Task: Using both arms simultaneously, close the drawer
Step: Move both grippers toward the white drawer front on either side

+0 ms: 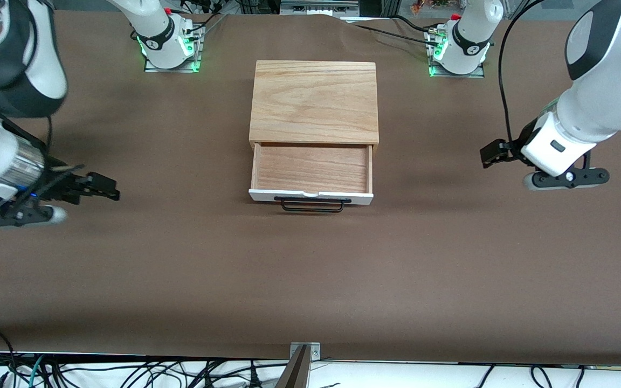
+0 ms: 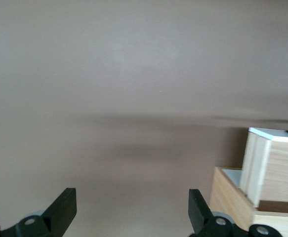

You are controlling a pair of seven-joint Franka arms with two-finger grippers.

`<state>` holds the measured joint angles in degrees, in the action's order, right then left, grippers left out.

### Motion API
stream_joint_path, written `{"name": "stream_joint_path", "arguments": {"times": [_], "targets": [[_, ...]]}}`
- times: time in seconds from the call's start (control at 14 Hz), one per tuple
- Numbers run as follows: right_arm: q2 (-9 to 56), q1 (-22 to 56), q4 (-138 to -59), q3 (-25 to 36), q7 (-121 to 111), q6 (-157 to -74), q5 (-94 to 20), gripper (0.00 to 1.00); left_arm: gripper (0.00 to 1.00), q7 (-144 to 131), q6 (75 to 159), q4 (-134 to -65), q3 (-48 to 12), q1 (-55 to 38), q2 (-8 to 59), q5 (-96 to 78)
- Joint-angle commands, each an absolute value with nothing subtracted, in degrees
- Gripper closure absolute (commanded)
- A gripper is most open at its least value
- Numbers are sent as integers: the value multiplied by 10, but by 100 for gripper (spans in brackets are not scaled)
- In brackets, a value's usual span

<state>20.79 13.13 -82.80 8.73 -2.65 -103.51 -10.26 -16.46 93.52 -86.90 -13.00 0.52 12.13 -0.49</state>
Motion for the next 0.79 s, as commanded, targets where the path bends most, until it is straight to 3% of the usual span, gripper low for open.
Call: {"name": "stream_joint_path", "arguments": {"times": [0.0,0.21,0.5,0.71], "targets": [[234,153,-830,88,-21,-1070,-114,0,0,-163,976,-821,-134,-25,198,-17],[278,174,-830,85,-23,-1116,-186,0,0,-164,1067,-821,-134,-46,256,-73],[319,213,-829,75,-25,-1179,-192,0,0,-164,1206,-825,-134,-90,321,-134],[342,222,-829,41,-20,-1214,-191,0,0,-161,1219,-828,-134,-115,374,-129]]}}
